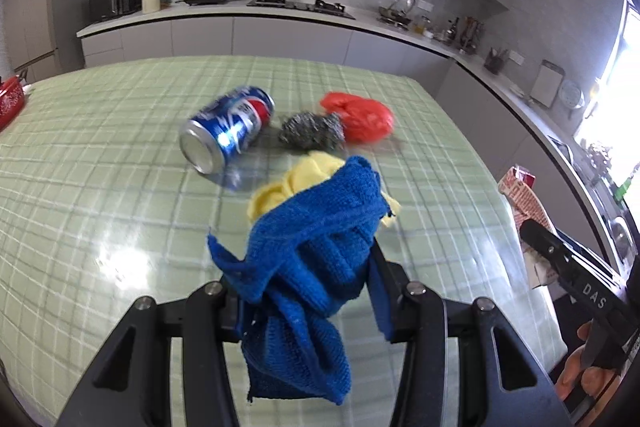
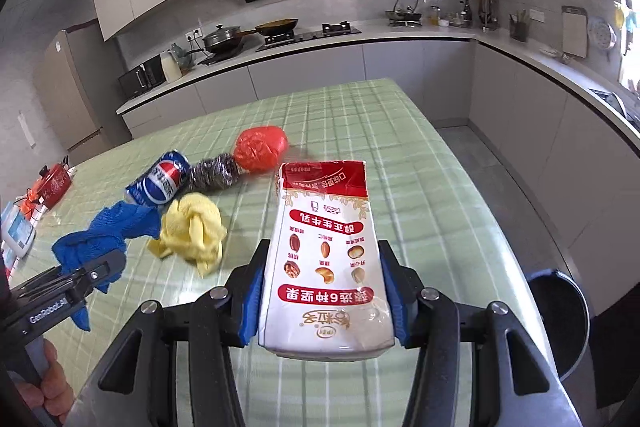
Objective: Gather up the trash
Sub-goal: 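Carry towel and snack bag over the black bucket and open both tools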
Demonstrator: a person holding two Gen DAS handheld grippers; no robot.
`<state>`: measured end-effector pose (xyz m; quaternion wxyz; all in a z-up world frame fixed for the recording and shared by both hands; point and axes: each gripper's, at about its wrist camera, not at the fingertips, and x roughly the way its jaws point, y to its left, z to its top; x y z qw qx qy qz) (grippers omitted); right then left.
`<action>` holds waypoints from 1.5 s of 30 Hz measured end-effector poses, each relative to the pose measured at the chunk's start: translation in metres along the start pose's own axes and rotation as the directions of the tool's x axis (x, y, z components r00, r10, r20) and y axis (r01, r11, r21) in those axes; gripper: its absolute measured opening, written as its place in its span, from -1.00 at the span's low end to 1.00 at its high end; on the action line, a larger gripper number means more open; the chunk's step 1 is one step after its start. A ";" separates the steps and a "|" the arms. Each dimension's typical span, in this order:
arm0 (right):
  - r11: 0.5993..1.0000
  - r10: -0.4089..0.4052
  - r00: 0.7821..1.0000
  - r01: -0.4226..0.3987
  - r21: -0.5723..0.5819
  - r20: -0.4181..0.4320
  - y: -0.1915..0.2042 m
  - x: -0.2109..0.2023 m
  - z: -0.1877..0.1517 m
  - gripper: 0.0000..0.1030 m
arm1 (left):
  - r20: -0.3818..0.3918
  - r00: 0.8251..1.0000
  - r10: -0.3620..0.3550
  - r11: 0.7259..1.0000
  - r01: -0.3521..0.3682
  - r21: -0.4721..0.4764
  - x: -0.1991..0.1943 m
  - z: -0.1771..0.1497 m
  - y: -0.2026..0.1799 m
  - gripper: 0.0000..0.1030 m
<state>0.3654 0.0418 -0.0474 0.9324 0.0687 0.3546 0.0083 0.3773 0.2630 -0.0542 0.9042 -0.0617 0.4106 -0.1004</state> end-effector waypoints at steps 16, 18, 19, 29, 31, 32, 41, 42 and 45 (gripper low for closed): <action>0.999 0.036 0.998 -0.037 0.028 0.043 -0.092 -0.065 -0.019 0.02 | 0.032 0.999 0.005 0.999 -0.007 0.041 -0.019 -0.032 -0.107 -0.06; 0.998 0.054 0.998 -0.055 0.026 0.042 -0.117 -0.067 -0.019 0.02 | 0.033 0.999 0.017 0.999 -0.018 0.031 -0.014 -0.036 -0.130 -0.06; 0.998 0.065 0.997 -0.066 0.024 0.037 -0.132 -0.067 -0.019 0.02 | 0.033 0.999 0.026 0.999 -0.027 0.024 -0.010 -0.038 -0.144 -0.06; 0.999 0.028 0.999 -0.027 0.046 -0.021 -0.304 -0.079 -0.017 0.02 | -0.020 0.998 -0.054 0.998 0.055 0.016 0.036 -0.057 -0.301 -0.06; 0.996 0.009 0.999 -0.005 0.088 -0.042 -0.338 -0.078 -0.022 0.02 | -0.047 0.995 -0.084 0.995 0.086 0.044 0.049 -0.061 -0.332 -0.06; 0.995 0.001 0.999 0.004 0.102 -0.049 -0.349 -0.078 -0.024 0.02 | -0.055 0.994 -0.093 0.994 0.096 0.056 0.053 -0.062 -0.342 -0.06; 0.984 -0.027 0.990 0.051 0.172 -0.139 -0.420 -0.054 -0.053 0.02 | -0.191 0.976 -0.104 0.981 0.133 0.143 0.113 -0.091 -0.410 -0.06; 0.983 -0.023 0.988 0.050 0.174 -0.155 -0.423 -0.049 -0.058 0.02 | -0.207 0.973 -0.101 0.981 0.133 0.145 0.119 -0.095 -0.413 -0.06; 0.984 -0.013 0.980 0.048 0.172 -0.198 -0.428 -0.036 -0.072 0.02 | -0.253 0.964 -0.085 0.982 0.124 0.140 0.135 -0.111 -0.420 -0.06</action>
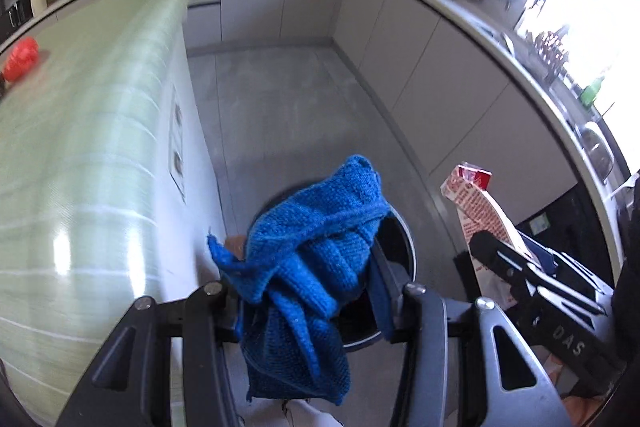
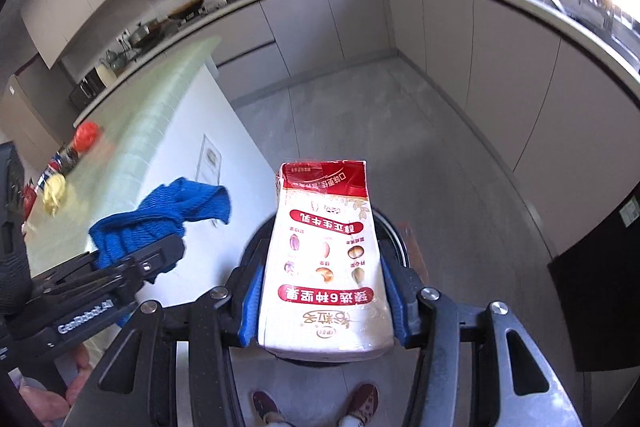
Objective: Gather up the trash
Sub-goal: 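Carry towel and snack bag over the black bucket and open both tools, then move both tools back over the island toward the can and yellow cloth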
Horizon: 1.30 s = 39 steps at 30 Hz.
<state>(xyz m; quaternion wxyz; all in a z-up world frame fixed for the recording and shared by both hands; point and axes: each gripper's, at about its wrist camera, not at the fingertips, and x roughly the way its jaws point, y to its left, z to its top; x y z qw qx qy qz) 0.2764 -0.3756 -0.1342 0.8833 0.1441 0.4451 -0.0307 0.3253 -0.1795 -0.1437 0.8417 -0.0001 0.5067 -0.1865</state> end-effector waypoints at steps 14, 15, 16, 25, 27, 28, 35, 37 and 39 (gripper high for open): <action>0.999 0.036 0.990 -0.039 -0.020 -0.140 -0.019 0.072 -0.001 0.30 | -0.116 0.990 0.086 0.996 -0.087 -0.004 0.052 0.000 -0.012 0.38; 0.999 0.034 0.990 -0.037 -0.020 -0.134 -0.021 0.074 -0.002 0.35 | -0.111 0.989 0.093 0.996 -0.094 -0.002 0.051 0.000 -0.012 0.40; 0.999 0.033 0.991 -0.036 -0.018 -0.130 -0.024 0.075 0.000 0.35 | -0.104 0.989 0.105 0.994 -0.106 0.001 0.051 0.001 -0.012 0.43; 1.000 -0.017 1.000 0.017 -0.003 -0.011 -0.022 0.025 0.018 0.35 | -0.030 0.998 0.060 0.998 -0.060 -0.016 -0.001 0.013 -0.016 0.46; 1.000 -0.009 1.000 0.009 0.003 0.018 -0.015 0.010 0.024 0.35 | 0.001 0.999 0.044 0.999 -0.044 -0.022 -0.024 0.015 -0.014 0.46; 1.000 -0.006 0.999 0.006 0.001 0.031 -0.009 0.004 0.026 0.35 | 0.017 0.999 0.043 0.999 -0.043 -0.027 -0.035 0.015 -0.011 0.46; 0.996 0.077 0.992 -0.072 -0.052 0.096 0.066 -0.026 0.040 0.35 | 0.090 0.993 0.080 0.992 -0.071 -0.106 -0.100 0.014 0.052 0.46; 0.990 0.122 0.988 -0.114 -0.084 0.098 0.102 -0.027 0.040 0.35 | 0.108 0.988 0.115 0.984 -0.098 -0.149 -0.118 0.009 0.085 0.46; 0.983 0.156 0.983 -0.145 -0.115 0.092 0.137 -0.027 0.037 0.35 | 0.116 0.982 0.147 0.976 -0.125 -0.180 -0.127 0.003 0.115 0.46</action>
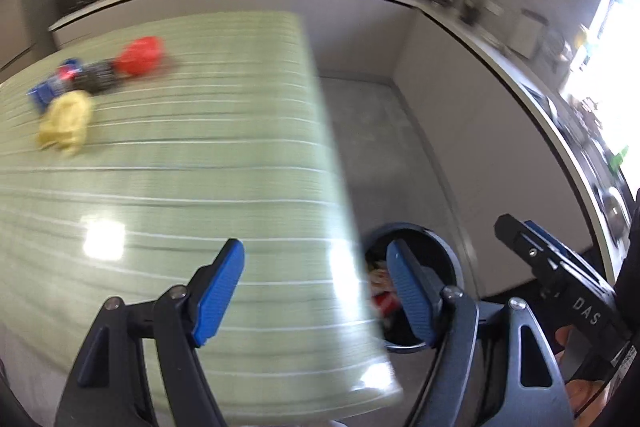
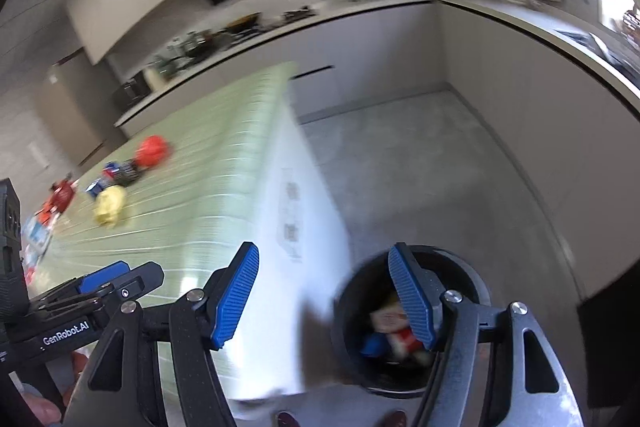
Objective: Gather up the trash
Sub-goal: 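Move both tools back over the island toward the can and yellow cloth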
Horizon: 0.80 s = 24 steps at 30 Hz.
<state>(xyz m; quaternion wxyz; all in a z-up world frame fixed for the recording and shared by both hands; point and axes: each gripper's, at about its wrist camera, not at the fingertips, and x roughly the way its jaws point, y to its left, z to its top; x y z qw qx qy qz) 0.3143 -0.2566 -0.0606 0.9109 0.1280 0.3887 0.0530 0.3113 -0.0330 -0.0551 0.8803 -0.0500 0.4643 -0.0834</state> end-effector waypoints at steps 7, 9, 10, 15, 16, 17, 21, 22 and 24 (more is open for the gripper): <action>0.990 0.101 0.994 -0.104 -0.098 -0.032 0.141 0.037 -0.008 0.35 | 0.041 0.993 0.111 0.986 -0.105 -0.132 -0.031 -0.001 0.140 0.46; 0.984 0.127 0.991 -0.131 -0.119 -0.041 0.178 0.049 -0.013 0.35 | 0.054 0.989 0.137 0.979 -0.127 -0.158 -0.040 -0.002 0.175 0.46; 0.981 0.138 0.989 -0.143 -0.130 -0.046 0.197 0.056 -0.015 0.35 | 0.060 0.987 0.152 0.976 -0.140 -0.168 -0.043 -0.003 0.195 0.46; 0.963 0.183 0.979 -0.196 -0.186 -0.088 0.274 0.087 -0.025 0.35 | 0.061 0.976 0.207 0.954 -0.188 -0.232 -0.054 -0.006 0.258 0.46; 0.959 0.188 0.977 -0.205 -0.197 -0.101 0.289 0.094 -0.026 0.36 | 0.057 0.975 0.214 0.949 -0.194 -0.247 -0.055 -0.006 0.271 0.47; 0.956 0.192 0.975 -0.212 -0.205 -0.111 0.300 0.100 -0.027 0.36 | 0.053 0.974 0.218 0.947 -0.198 -0.253 -0.054 0.000 0.280 0.47; 0.944 0.201 0.971 -0.227 -0.241 -0.127 0.328 0.120 -0.023 0.37 | 0.057 0.969 0.239 0.939 -0.215 -0.270 -0.051 0.012 0.308 0.47; 0.941 0.202 0.971 -0.229 -0.249 -0.130 0.334 0.126 -0.019 0.37 | 0.056 0.968 0.245 0.935 -0.220 -0.279 -0.048 0.016 0.315 0.47; 0.937 0.205 0.970 -0.234 -0.259 -0.134 0.343 0.141 -0.013 0.37 | 0.053 0.965 0.257 0.929 -0.232 -0.290 -0.042 0.024 0.323 0.46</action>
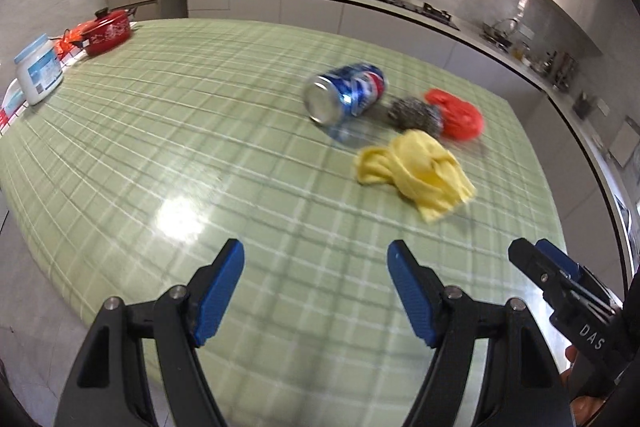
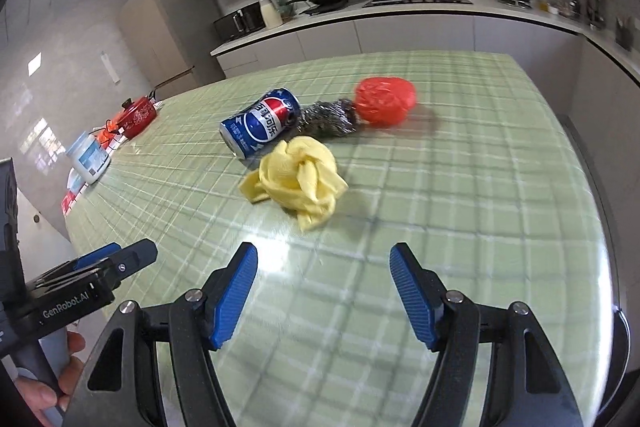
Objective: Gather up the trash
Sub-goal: 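Move both tools back over the island toward the can and yellow cloth, then grasp the yellow cloth with the right tool while the left tool grasps the Pepsi can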
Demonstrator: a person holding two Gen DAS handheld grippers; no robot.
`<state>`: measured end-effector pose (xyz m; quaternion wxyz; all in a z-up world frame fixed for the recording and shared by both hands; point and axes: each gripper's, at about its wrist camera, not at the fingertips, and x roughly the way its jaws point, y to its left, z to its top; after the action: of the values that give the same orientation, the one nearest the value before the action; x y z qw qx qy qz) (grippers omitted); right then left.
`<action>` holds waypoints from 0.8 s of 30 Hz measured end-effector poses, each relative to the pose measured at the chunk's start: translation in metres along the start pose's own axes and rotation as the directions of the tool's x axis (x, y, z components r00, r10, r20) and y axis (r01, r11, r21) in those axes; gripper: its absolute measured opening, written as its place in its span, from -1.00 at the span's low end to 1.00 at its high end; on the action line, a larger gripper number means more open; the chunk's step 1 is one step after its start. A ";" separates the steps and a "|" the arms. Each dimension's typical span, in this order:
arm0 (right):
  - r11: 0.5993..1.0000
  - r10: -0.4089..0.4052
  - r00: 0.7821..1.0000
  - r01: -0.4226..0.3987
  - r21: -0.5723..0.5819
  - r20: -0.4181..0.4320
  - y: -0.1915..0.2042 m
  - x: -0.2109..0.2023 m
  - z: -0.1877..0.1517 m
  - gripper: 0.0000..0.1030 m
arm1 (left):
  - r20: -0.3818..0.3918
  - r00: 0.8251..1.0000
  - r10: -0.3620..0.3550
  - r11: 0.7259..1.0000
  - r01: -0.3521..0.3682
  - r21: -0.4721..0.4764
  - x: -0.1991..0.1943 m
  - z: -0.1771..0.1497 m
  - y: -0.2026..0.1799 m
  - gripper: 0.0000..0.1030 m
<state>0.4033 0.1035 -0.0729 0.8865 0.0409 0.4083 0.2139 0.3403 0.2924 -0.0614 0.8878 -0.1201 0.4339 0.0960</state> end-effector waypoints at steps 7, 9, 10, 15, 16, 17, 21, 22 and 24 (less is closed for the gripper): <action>1.000 0.019 0.999 -0.019 0.008 -0.045 -0.001 0.054 0.026 0.38 | 0.003 0.997 0.079 0.997 -0.079 0.003 0.029 0.039 0.012 0.47; 1.000 0.015 0.998 -0.015 0.001 -0.058 -0.002 0.063 0.029 0.38 | 0.003 0.997 0.080 0.997 -0.080 -0.009 0.034 0.046 0.015 0.47; 1.000 0.008 0.998 -0.009 -0.005 -0.068 -0.001 0.069 0.032 0.38 | 0.004 0.997 0.082 0.997 -0.082 -0.010 0.037 0.049 0.015 0.47; 1.000 -0.013 0.995 0.013 0.006 -0.096 0.003 0.092 0.037 0.38 | -0.022 0.998 0.067 0.998 -0.067 0.017 0.055 0.064 0.017 0.47; 1.000 -0.024 0.995 0.025 0.011 -0.099 0.004 0.097 0.039 0.38 | -0.026 0.998 0.062 0.998 -0.061 0.024 0.058 0.067 0.018 0.47; 0.999 -0.027 0.995 0.029 0.019 -0.100 0.005 0.099 0.040 0.38 | -0.030 0.998 0.056 0.998 -0.055 0.031 0.062 0.069 0.020 0.47; 0.994 -0.088 0.995 0.091 0.065 -0.050 0.013 0.097 0.047 0.39 | -0.054 0.998 0.015 0.996 -0.010 0.087 0.079 0.080 0.026 0.46; 0.992 -0.091 0.995 0.095 0.080 -0.050 0.015 0.099 0.049 0.43 | -0.064 0.998 0.004 0.995 0.002 0.105 0.084 0.083 0.028 0.47; 0.989 -0.084 0.995 0.091 0.115 -0.060 0.022 0.105 0.050 0.50 | -0.072 0.997 -0.012 0.992 0.021 0.126 0.089 0.089 0.033 0.47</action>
<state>0.4931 0.1719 -0.1084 0.8795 0.0692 0.4458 0.1514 0.4519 0.3560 -0.0835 0.8785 -0.0704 0.4692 0.0564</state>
